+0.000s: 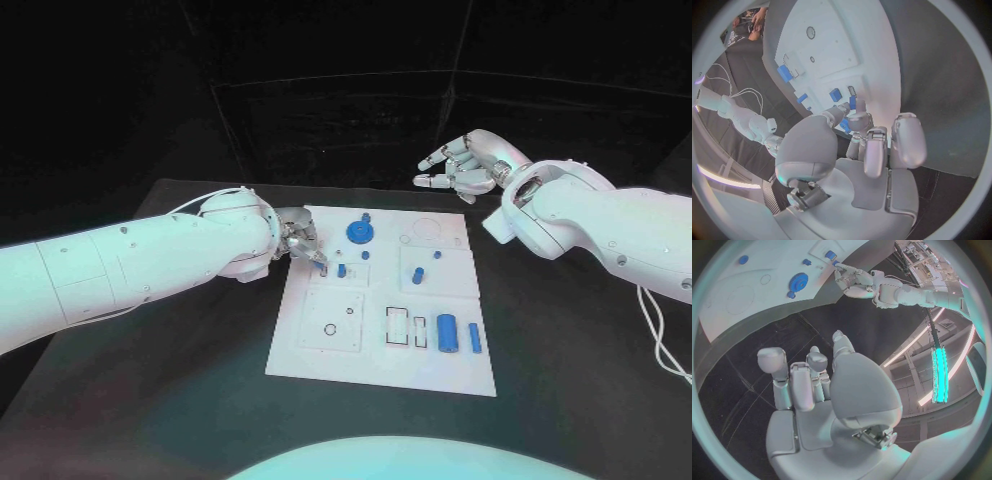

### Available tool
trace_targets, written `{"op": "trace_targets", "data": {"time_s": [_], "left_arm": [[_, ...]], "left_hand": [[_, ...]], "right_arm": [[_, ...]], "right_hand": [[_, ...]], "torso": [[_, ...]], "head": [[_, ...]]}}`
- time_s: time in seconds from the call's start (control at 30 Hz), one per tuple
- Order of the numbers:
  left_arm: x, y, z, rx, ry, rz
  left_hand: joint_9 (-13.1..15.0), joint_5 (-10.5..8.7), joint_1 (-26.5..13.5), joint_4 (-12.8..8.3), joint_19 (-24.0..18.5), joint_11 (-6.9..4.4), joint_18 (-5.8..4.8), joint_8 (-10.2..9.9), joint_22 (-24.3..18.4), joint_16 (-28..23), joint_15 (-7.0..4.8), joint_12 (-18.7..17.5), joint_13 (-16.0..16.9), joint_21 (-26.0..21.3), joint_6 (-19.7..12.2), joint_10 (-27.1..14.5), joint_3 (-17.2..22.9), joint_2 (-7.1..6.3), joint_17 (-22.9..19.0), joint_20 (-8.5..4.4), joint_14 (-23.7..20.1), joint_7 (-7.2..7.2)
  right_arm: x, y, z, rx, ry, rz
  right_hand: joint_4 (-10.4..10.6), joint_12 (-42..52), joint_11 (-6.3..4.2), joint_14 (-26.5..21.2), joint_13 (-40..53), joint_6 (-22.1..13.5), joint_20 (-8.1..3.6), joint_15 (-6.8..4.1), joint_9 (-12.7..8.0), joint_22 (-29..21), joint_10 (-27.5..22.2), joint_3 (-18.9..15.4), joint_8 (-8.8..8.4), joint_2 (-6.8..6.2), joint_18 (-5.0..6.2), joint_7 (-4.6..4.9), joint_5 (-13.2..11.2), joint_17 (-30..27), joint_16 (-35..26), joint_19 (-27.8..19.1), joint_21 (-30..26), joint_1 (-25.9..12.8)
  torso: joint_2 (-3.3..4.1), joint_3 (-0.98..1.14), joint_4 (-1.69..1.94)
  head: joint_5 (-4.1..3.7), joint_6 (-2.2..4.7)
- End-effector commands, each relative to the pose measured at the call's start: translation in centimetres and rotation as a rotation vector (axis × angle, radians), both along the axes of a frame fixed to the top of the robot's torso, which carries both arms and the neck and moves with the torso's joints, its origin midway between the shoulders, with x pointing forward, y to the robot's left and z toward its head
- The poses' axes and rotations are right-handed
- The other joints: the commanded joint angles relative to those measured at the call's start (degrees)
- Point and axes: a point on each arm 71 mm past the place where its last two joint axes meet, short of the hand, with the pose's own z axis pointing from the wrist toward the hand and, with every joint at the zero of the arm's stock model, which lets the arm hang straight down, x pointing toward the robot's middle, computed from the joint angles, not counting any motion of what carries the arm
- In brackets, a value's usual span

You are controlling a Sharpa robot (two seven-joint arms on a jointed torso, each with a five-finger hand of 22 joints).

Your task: Assemble the parts on the task board

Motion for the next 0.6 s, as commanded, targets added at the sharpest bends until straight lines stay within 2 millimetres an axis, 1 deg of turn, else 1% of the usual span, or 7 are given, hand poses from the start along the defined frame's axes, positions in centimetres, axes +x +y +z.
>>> {"op": "trace_targets", "data": {"time_s": [0.03,0.17,0.37,0.6], "left_arm": [[0.00,-0.18,-0.12,0.030,-0.018,-0.013],[-0.06,-0.32,-0.41,0.037,-0.009,-0.012],[-0.13,-0.41,-0.65,0.043,-0.001,-0.010],[-0.20,-0.55,-0.80,0.051,0.008,-0.012]], "left_hand": [[0.10,0.15,0.43,-6.58,0.31,0.02,0.34,0.27,0.05,0.18,-0.05,-0.04,0.05,0.28,0.31,0.42,7.00,0.26,15.09,-0.09,5.95,-0.14],[0.11,0.15,0.42,-6.58,0.31,0.02,0.34,0.31,0.05,0.18,-0.05,0.07,0.19,0.28,0.35,0.52,7.04,0.26,15.09,-0.09,5.95,-0.15],[0.12,0.14,0.39,-6.56,0.33,0.02,0.33,0.34,0.08,0.18,-0.05,0.17,0.30,0.31,0.38,0.60,7.07,0.26,15.09,-0.10,5.95,-0.15],[0.13,0.14,0.38,-6.56,0.33,0.02,0.33,0.36,0.08,0.18,-0.05,0.20,0.34,0.30,0.39,0.63,7.08,0.27,15.09,-0.10,5.95,-0.15]], "right_arm": [[0.00,0.12,0.14,0.004,-0.003,0.011],[-0.01,0.09,0.14,0.004,-0.003,0.010],[-0.02,0.07,0.14,0.004,-0.003,0.010],[-0.02,0.08,0.14,0.004,-0.003,0.011]], "right_hand": [[-0.13,0.09,-0.13,2.64,-0.02,-0.35,-0.13,-0.35,-0.06,-0.02,-0.20,-0.36,0.32,0.27,1.01,-0.19,0.13,0.03,-0.23,0.16,-0.32,0.17],[-0.13,0.09,-0.13,2.64,-0.02,-0.35,-0.13,-0.35,-0.06,-0.02,-0.20,-0.36,0.32,0.27,1.01,-0.19,0.13,0.03,-0.23,0.16,-0.32,0.17],[-0.13,0.09,-0.13,2.64,-0.02,-0.35,-0.13,-0.35,-0.06,-0.02,-0.20,-0.36,0.32,0.27,1.01,-0.19,0.13,0.03,-0.23,0.16,-0.32,0.17],[-0.13,0.09,-0.13,2.64,-0.02,-0.35,-0.13,-0.35,-0.06,-0.02,-0.20,-0.36,0.32,0.27,1.01,-0.19,0.13,0.03,-0.23,0.16,-0.32,0.17]], "torso": [[0.02,0.03,-0.02],[-0.04,0.01,0.00],[-0.03,0.06,0.03],[-0.03,0.01,0.00]], "head": [[0.04,-0.11],[0.00,-0.18],[-0.07,-0.20],[-0.06,-0.26]]}}
